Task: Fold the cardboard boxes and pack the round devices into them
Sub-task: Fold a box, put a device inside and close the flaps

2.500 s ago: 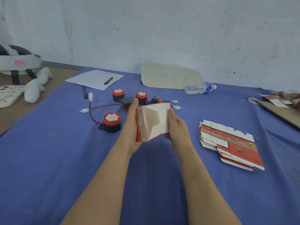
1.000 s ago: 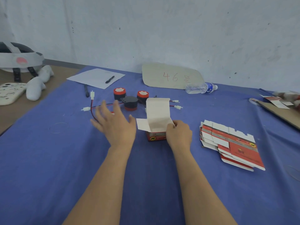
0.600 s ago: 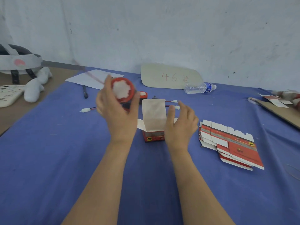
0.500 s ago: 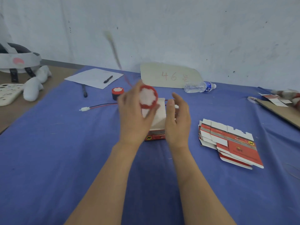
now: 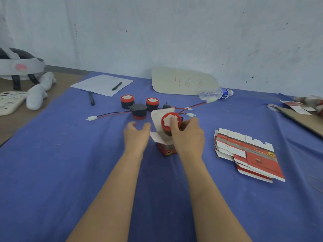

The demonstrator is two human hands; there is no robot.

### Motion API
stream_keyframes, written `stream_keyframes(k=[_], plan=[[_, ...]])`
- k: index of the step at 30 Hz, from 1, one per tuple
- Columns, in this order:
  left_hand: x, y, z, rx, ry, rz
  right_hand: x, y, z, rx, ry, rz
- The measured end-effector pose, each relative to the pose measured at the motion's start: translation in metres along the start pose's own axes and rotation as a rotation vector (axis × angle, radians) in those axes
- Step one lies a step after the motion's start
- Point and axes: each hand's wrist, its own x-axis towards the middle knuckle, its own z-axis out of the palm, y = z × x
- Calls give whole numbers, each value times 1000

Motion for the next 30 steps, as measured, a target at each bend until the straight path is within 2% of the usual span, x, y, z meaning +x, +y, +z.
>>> stream_keyframes(k=[1, 4, 6, 9, 12, 14, 16, 21, 23, 26, 28, 30], plan=[[1, -1, 1, -29, -64, -58, -1, -1, 3, -123, -18, -29], [-3, 1, 5, 20, -140, 19, -3, 0, 7, -392, -2, -114], [-5, 2, 8, 33, -197, 27, -2, 1, 3, -360, 19, -116], [-7, 2, 6, 30, -220, 22, -3, 1, 1, -255, -62, -185], [-8, 4, 6, -11, -218, 37, -6, -1, 4, -328, -218, -251], [-9, 4, 7, 7, -189, 85, -5, 0, 4, -398, -333, -212], [-8, 3, 8, 52, -146, 135, -3, 2, 1, -413, -360, -178], [-9, 1, 14, 228, -41, 284, 1, 3, -6, -354, -317, -101], [-10, 1, 14, 270, -1, 333, 1, 0, -5, -321, -213, -129], [-12, 2, 14, 298, 30, 367, -1, -5, -6, -73, -8, -201], [-13, 3, 13, 322, 38, 372, -3, -9, -7, 88, 56, -230], [-13, 5, 13, 330, 31, 380, -3, -9, -7, 115, 90, -254]])
